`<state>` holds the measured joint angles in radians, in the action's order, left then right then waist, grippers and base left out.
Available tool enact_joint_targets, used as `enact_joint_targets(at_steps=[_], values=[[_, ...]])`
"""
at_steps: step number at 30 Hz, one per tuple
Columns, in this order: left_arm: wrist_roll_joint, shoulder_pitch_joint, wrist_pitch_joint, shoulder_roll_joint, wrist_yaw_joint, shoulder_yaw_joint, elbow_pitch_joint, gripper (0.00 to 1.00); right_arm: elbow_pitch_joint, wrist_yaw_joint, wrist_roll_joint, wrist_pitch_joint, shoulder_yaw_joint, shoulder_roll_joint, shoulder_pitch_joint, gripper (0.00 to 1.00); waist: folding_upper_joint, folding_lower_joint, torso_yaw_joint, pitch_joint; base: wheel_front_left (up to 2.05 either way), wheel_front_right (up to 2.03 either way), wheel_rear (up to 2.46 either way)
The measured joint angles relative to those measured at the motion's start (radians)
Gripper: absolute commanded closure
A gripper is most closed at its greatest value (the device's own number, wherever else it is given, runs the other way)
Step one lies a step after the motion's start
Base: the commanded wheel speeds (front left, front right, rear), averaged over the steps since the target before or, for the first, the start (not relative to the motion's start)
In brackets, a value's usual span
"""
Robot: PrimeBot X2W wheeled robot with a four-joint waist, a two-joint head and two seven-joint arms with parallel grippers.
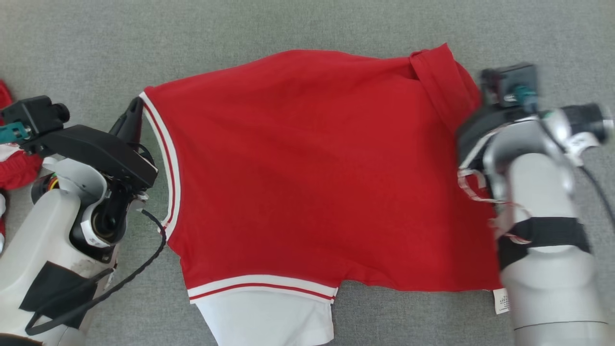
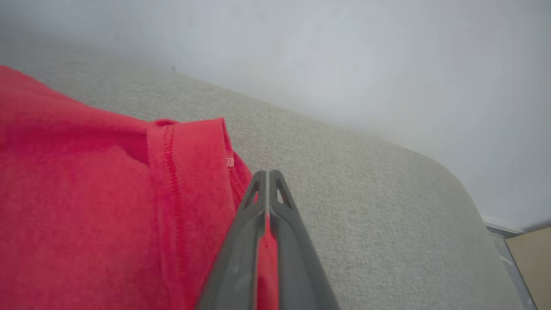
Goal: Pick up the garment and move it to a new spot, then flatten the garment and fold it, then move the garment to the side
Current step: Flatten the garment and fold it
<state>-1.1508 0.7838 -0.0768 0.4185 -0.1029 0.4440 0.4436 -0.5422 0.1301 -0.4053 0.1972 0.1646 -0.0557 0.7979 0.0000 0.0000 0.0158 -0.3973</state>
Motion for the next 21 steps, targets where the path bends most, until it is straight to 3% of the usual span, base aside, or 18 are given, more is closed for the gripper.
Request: enact_joint_targets(at_steps=[1, 6, 8, 21], values=[[-0.003, 0.0, -0.007, 0.0, 0.003, 0.003, -0.001, 1.0, -0.012, 0.0, 0.013, -0.005, -0.021, 0.0, 0.002, 0.0, 0.0, 0.0, 0.001, 0.003, 0.0, 0.0, 0.0], [-0.006, -0.006, -0.013, -0.006, 0.001, 0.007, -0.005, 1.0, -0.07, 0.0, 0.088, -0.006, -0.159, 0.005, 0.01, 0.0, 0.0, 0.0, 0.005, -0.005, 0.0, 0.0, 0.0], [-0.007, -0.006, -0.013, -0.009, 0.001, 0.008, -0.006, 1.0, -0.073, 0.0, 0.062, -0.005, -0.178, 0.006, 0.017, 0.0, 0.0, 0.0001, 0.005, -0.013, 0.0, 0.0, 0.0], [-0.029, 0.023, -0.019, -0.018, 0.011, -0.012, -0.004, 1.0, -0.076, 0.0, -0.094, -0.002, -0.144, 0.005, 0.081, 0.0, 0.0, 0.0001, -0.019, -0.05, 0.0, 0.0, 0.0]])
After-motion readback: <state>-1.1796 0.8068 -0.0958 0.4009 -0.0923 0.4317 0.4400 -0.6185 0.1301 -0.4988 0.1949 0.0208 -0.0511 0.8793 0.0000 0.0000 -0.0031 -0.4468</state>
